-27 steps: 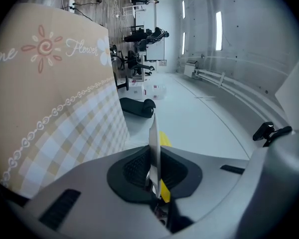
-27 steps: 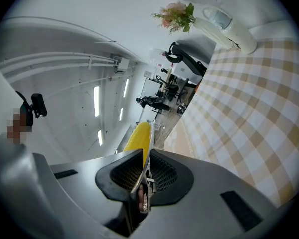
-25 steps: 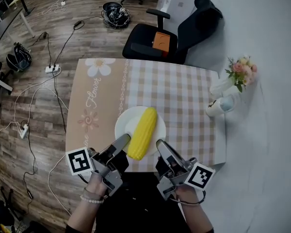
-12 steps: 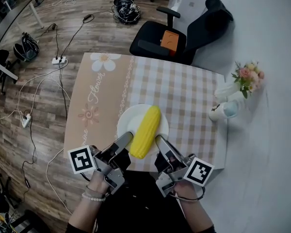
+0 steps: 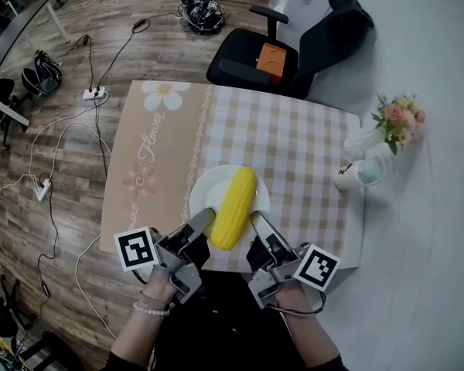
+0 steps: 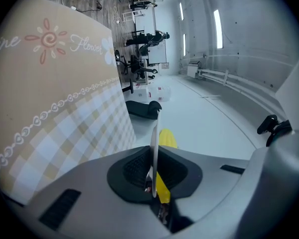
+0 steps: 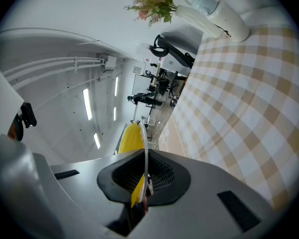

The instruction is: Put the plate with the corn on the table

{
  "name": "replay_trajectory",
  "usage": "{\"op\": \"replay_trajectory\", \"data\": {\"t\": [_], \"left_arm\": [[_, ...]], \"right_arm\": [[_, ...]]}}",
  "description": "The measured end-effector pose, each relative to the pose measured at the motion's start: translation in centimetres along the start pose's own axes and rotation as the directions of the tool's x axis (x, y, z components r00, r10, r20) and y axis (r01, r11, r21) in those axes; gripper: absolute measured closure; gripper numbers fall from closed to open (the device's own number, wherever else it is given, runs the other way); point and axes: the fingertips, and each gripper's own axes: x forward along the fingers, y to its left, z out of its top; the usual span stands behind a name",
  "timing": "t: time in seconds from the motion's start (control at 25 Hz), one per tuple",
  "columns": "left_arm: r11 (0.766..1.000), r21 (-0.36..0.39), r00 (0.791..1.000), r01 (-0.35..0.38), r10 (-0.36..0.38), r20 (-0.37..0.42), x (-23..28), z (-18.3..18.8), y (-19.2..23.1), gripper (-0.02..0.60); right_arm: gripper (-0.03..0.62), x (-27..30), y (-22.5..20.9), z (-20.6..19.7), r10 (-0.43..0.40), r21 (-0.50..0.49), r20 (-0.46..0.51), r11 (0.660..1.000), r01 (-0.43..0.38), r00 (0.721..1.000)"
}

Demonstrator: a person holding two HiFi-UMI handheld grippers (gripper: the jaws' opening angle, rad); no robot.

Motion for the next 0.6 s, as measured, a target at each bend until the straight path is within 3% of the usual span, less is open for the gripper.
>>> {"op": "replay_trajectory", "data": {"t": [0.6], "left_arm": [[0.997,-0.015,0.997,-0.072,0.072,-0.018,1.5,1.2,5.2,0.551]], "right_arm": [[0.549,2.0,-4.7,-0.1,-0.056,0.023,0.023,0.998,0.055,0.998]]}}
